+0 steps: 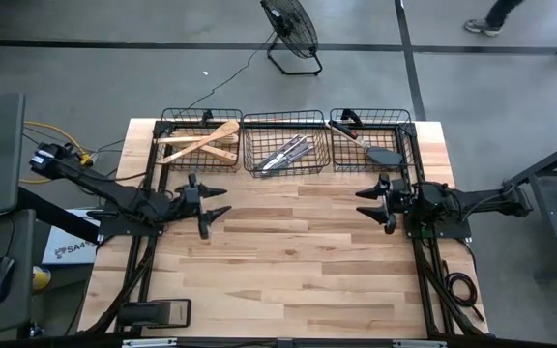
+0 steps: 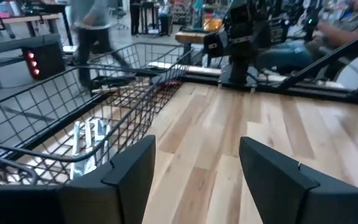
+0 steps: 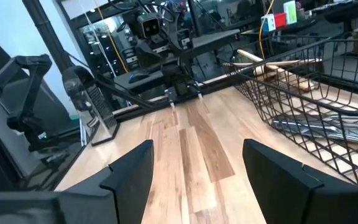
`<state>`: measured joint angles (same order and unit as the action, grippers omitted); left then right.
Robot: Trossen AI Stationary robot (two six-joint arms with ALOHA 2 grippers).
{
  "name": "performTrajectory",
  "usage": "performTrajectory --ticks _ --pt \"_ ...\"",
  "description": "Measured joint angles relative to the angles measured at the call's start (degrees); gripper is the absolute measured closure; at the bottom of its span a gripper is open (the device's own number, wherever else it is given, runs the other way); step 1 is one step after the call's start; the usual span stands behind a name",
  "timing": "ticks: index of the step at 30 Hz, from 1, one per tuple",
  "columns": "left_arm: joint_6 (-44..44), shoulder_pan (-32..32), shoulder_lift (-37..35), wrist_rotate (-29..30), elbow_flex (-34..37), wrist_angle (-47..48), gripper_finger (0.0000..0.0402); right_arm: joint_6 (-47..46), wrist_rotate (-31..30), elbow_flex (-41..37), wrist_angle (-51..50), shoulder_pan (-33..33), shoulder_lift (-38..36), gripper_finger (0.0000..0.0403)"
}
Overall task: Pick & Place Kitchen Items
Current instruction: Return to Home Position
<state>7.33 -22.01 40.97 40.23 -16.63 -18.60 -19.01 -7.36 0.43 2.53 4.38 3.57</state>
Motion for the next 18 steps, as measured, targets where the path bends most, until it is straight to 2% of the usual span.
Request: performTrajectory --ticks 13,18 --pt "-3.4 -0.9 -0.2 3.1 6.8 -12.4 0.0174 -0.6 0.3 0.0 -0.1 0.0 0.2 0.0164" --pt "-4.5 -0.9 -3.3 0.5 10.9 -16.4 0.0174 -0.6 0.3 -0.1 -0.1 0.0 0.2 0.0164"
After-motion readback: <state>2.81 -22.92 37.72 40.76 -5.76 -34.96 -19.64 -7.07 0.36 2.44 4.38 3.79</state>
